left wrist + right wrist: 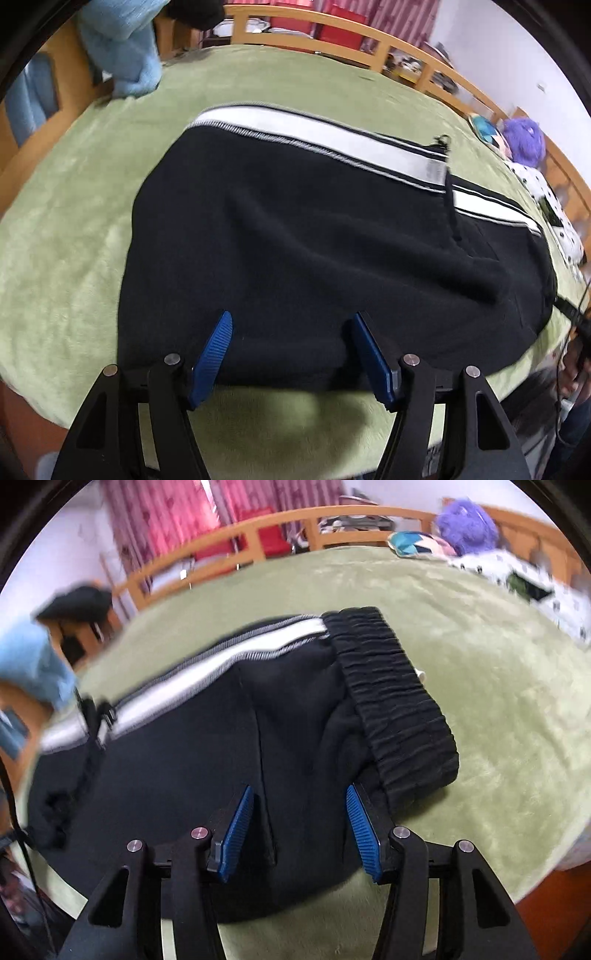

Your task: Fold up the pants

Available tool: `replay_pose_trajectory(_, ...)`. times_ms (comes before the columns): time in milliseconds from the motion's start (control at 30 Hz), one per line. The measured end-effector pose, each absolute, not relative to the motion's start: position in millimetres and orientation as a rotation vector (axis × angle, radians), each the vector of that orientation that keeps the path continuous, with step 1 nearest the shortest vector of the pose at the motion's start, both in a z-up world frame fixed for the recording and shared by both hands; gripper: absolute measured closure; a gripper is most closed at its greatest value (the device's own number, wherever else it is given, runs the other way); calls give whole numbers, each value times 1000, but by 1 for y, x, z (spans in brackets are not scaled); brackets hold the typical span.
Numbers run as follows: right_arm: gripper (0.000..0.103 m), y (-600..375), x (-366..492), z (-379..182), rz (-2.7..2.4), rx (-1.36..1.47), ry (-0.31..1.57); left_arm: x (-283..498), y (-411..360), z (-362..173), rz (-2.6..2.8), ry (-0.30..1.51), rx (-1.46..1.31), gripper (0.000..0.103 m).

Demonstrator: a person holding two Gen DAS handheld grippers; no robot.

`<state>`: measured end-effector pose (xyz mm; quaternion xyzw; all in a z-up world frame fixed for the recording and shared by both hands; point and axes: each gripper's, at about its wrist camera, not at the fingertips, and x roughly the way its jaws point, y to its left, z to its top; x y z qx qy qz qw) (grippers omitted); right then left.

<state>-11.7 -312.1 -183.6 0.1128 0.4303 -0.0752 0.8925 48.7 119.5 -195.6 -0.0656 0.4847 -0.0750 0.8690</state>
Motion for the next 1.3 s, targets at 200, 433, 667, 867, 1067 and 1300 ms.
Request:
replay_pose_trajectory(200,42,-260,1,-132,9,195,793,40,157,-175,-186,952,-307,37)
replay_pose_trajectory(433,42,-155,112,-162,295,250,902,51,191,-175,-126,944,-346,37)
replay_pose_trajectory(667,62,-105,178,-201,301,251,1039,55,208,-177,-126,933,-359,37)
replay_pose_trajectory(867,77,-126,183,-190,314,343,988,60,207,-185,-147,942,-384,37)
replay_pose_trajectory(1067,63,-151,134,-183,269,345,1009,63,198,-183,-139,951,-333,37)
replay_pose_trajectory(1300,54,-133,40,-157,414,252,903,59,196,-183,-135,940,-346,36)
